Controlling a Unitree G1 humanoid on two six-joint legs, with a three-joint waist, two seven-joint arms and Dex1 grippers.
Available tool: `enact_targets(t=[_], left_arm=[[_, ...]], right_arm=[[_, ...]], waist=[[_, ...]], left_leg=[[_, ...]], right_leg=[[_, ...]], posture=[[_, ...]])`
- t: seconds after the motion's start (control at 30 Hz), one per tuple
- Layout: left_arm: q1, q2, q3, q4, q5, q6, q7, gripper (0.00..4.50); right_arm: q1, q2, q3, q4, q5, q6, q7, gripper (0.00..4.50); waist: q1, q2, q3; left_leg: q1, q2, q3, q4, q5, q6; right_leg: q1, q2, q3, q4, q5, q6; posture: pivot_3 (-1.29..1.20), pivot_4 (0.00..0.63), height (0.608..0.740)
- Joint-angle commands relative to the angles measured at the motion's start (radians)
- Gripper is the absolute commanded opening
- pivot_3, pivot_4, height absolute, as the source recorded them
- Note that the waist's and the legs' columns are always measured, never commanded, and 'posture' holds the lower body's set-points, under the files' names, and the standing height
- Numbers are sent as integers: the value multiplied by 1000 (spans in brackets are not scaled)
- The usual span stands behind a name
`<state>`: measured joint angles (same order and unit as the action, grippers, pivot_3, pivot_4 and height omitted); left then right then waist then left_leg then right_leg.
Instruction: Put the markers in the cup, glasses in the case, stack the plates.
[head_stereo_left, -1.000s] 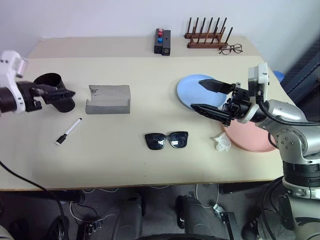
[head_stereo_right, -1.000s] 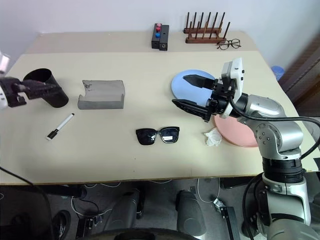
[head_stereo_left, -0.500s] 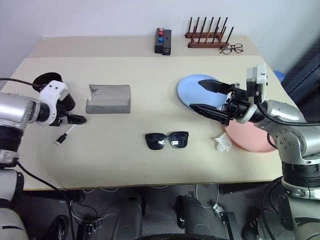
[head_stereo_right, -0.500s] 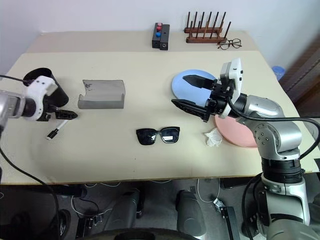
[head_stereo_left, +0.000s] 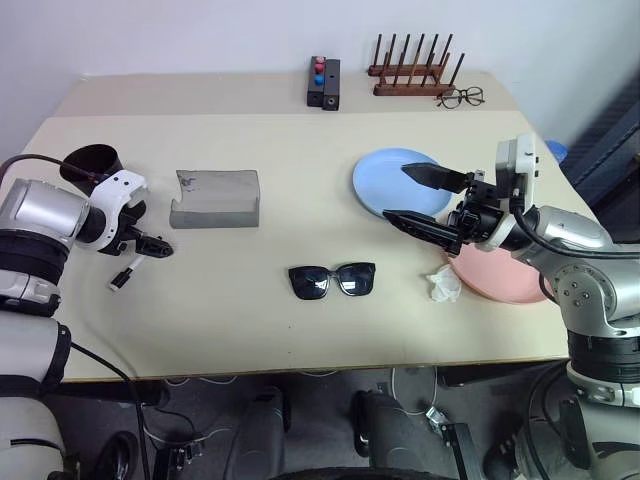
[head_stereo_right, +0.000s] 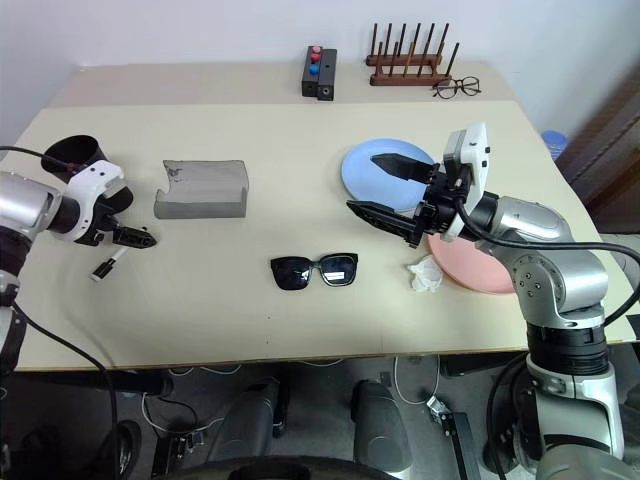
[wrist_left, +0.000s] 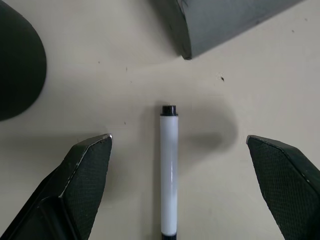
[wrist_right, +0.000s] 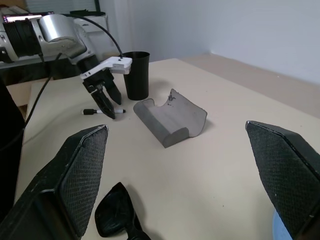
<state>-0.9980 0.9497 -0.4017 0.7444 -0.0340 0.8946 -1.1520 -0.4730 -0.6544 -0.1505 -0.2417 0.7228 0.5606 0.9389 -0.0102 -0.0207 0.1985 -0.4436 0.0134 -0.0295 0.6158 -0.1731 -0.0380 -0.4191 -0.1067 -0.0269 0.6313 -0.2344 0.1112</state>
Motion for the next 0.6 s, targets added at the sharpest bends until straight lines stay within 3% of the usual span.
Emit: enact_targets(t=[0.03,0.23,0.6], left_arm=[[-23,-20,-12,32,40,-4,-44,3205],[45,-8,-4,-39,53,41,-87,206],[78,17,65,-113,56,82,-60,88]], right_arm=[[-14,-13,-27,-25,7,-13,1,4500],[-12,-19,-33,-23,4,-14,-1,4500],[-22,-16,-30,2,-10,-27,6,4500]], waist=[[1,0,0],[-3,1,0],[-4,4,-2]], left_leg=[[0,0,0,0,0,0],[0,0,0,0,0,0],[1,1,0,0,0,0]], right_leg=[[0,0,0,0,0,0],[0,0,0,0,0,0],[0,1,1,1,0,0]], posture=[[0,150,740],[0,150,740],[0,150,740]])
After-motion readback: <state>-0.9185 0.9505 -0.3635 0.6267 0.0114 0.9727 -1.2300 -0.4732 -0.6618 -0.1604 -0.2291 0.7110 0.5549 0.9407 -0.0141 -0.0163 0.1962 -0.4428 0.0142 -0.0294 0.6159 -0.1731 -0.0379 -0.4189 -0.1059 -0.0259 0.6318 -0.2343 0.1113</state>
